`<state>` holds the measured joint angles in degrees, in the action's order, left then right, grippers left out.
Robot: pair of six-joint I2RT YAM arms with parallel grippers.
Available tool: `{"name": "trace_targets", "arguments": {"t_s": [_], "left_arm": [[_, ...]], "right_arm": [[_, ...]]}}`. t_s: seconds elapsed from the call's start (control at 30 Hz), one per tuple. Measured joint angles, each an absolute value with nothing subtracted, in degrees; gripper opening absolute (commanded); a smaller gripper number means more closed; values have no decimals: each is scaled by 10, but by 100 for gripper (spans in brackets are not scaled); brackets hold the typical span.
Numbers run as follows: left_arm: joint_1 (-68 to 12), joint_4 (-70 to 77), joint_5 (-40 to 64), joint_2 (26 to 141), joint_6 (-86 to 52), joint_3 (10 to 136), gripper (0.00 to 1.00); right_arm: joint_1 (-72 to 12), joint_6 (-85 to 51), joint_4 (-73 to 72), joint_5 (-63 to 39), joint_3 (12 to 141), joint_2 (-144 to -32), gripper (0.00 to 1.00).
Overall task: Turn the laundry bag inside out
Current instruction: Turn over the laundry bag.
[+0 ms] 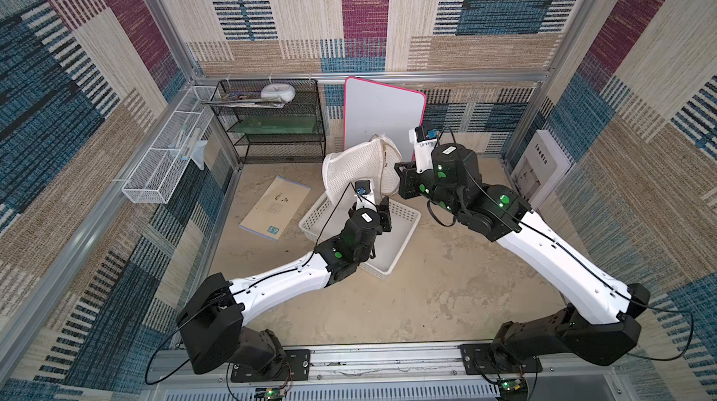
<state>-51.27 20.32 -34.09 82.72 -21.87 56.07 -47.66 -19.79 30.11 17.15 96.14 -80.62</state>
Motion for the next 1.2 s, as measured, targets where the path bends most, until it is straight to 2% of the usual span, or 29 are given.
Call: {"name": "trace_targets", "arguments": {"t_s": [0.1,0.13,0.27,0.37,0.5,0.63,0.73,0.83,0.9,0.93,1.0,1.2], "left_arm": [[-510,205,-356,829,-211,561,4],[-510,205,-356,829,-203,561,0],[-509,192,-328,813,-177,561,0],[-507,158,-265,785,-140,565,0],[-469,31,-61,772,-96,641,0],[-440,-84,116,763,-62,696,0],[-392,-127,239,742,-66,693,0],[-338,-103,360,724,-114,672,0],[-315,-74,429,724,-155,666,0],[-308,-67,454,726,-169,668,0],[-298,-56,494,732,-187,682,0],[-269,-70,566,771,-222,732,0]], "right_arm": [[-475,-198,301,175,956,-801,0],[-474,-197,301,176,955,-801,0],[-463,-187,301,186,947,-801,0],[-450,-166,300,202,936,-799,0],[-413,-125,274,210,867,-786,0],[-356,-99,257,169,783,-760,0],[-334,-85,241,112,741,-730,12],[-317,-74,224,67,716,-703,37],[-309,-64,219,40,709,-688,60],[-307,-62,219,30,707,-683,69],[-298,-60,220,5,703,-671,81],[-271,-65,230,-22,687,-625,87]]}}
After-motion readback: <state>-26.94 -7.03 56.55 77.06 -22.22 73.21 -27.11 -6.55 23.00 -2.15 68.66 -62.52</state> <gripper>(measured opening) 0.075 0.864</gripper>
